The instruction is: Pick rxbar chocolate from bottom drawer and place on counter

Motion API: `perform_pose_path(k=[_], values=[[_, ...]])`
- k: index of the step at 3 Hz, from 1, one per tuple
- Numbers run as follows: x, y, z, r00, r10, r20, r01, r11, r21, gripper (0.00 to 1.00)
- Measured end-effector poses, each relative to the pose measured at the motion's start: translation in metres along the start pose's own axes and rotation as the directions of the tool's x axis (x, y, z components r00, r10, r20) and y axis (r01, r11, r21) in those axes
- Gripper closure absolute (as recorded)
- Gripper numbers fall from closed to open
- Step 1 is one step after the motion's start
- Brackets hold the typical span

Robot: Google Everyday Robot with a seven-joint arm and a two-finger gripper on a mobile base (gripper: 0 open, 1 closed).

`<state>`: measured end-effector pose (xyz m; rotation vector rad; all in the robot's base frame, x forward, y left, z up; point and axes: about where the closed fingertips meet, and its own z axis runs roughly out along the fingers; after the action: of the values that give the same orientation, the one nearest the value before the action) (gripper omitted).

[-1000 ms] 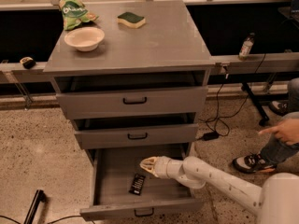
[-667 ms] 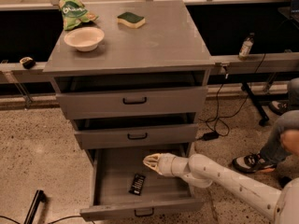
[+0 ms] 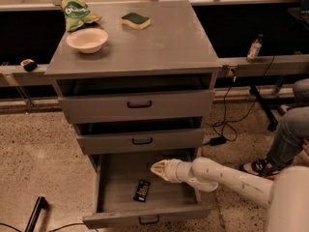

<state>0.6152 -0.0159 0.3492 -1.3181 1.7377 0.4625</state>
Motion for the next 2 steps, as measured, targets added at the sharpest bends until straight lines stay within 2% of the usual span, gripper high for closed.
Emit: perform_pose_path(k=[1, 2], values=[[0.043, 0.009, 0.031, 0.998, 0.051, -0.041, -0.052, 0.9987, -0.005, 0.36], [0.078, 0.024, 0.064, 0.996, 0.079, -0.051, -0.080, 0.9962, -0.035, 0.12]])
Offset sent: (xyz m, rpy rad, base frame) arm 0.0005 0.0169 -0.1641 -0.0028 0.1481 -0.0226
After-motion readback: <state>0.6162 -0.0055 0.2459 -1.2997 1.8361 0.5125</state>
